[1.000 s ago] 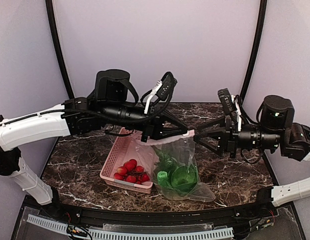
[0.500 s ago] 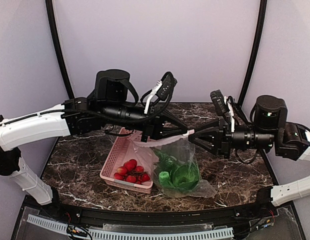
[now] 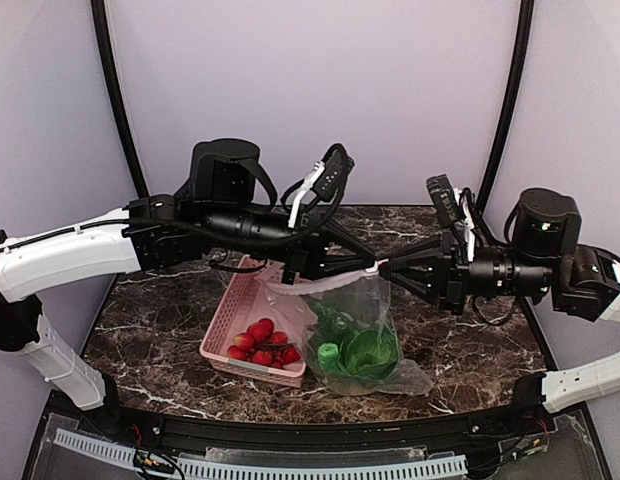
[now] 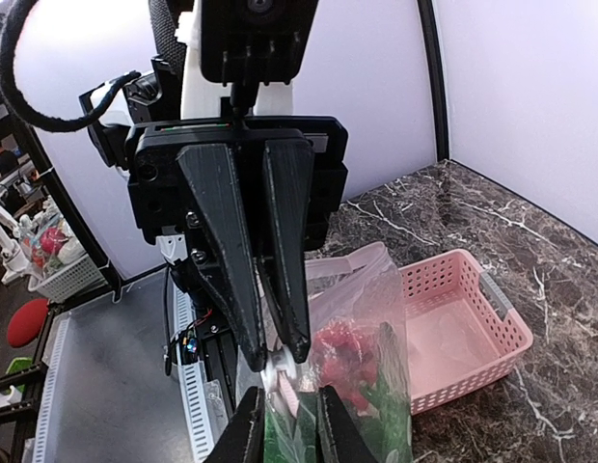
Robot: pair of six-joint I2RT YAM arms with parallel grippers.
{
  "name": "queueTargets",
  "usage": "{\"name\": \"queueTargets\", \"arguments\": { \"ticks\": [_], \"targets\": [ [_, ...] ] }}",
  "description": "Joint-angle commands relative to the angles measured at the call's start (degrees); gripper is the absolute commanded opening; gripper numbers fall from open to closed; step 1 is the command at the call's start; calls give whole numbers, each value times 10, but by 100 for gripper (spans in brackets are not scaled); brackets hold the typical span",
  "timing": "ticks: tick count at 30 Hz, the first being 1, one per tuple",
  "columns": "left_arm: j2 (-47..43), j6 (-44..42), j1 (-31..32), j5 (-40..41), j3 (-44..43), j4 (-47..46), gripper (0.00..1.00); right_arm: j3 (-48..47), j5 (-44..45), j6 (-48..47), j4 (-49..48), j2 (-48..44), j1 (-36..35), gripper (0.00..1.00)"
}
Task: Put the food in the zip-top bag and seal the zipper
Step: Hold the zipper from the zipper food storage bag, then zip the zipper of the food storage bag.
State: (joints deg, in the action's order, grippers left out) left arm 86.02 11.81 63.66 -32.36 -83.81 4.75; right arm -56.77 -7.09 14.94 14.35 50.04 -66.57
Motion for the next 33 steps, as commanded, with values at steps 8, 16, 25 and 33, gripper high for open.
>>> {"name": "queueTargets", "arguments": {
  "ticks": [8,16,25,33],
  "targets": [
    [-23,-3,2,-14,1,-5,1,-15,-13,-7,-27,4,4,0],
    [-6,-16,3,-16,-25,36,34,-16,-9,-10,-27,-1,5,0],
    [16,-23,3,-35,-53,55,35,-15,-10,-9,-27,-1,5,0],
    [37,-32,3,-41,-72,92,35,-17,-5,-11,-26,-2,5,0]
  ]
}}
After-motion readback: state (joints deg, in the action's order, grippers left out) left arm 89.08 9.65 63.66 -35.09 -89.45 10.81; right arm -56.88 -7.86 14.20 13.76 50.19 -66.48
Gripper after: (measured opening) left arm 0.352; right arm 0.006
